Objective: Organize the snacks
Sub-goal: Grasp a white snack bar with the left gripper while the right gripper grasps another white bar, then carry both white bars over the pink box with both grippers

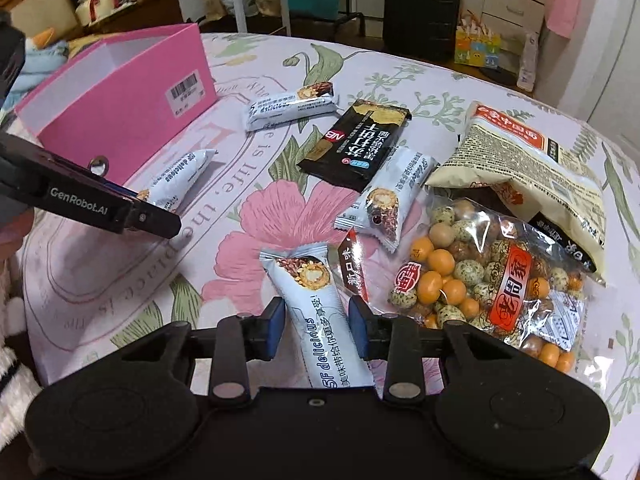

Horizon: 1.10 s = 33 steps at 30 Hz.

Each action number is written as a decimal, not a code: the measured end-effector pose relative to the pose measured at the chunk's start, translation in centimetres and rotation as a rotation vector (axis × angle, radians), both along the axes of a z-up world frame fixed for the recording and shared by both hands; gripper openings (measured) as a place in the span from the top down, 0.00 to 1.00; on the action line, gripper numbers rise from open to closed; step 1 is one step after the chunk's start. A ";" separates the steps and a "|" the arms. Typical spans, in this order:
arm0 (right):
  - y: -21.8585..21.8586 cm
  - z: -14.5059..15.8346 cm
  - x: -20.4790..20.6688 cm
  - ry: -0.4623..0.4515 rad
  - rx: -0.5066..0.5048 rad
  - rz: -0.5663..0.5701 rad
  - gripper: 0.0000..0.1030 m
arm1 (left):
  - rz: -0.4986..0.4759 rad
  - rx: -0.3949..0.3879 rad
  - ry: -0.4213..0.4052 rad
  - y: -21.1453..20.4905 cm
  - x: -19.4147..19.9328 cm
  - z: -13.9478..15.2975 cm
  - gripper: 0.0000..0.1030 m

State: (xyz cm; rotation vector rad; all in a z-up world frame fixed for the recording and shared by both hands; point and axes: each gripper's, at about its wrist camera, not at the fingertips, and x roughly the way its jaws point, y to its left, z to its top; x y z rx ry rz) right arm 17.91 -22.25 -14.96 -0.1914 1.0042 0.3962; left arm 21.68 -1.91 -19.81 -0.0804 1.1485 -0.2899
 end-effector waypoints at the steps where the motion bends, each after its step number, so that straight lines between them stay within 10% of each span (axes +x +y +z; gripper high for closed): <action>1: 0.1 0.1 -0.1 -0.002 -0.013 0.018 0.61 | -0.001 0.000 0.000 0.0 0.0 -0.1 0.63; 5: 0.6 0.6 -0.6 -0.037 -0.086 0.099 0.45 | -0.002 -0.003 0.000 0.1 0.0 -0.1 0.63; 8: 0.3 0.1 -0.4 -0.008 -0.119 0.099 0.48 | -0.012 0.003 -0.002 0.1 -0.1 0.0 0.63; 10: -0.2 -0.1 0.1 0.019 -0.108 0.060 0.68 | -0.026 0.004 -0.001 0.0 -0.2 0.2 0.63; 23: -0.9 2.8 -0.8 0.142 0.237 -0.130 0.69 | -0.128 -0.010 -0.068 -0.1 -4.2 3.0 0.63; 33: 1.1 2.7 -3.4 0.165 0.218 -0.183 0.69 | -0.147 -0.009 -0.001 1.1 -7.6 4.1 0.63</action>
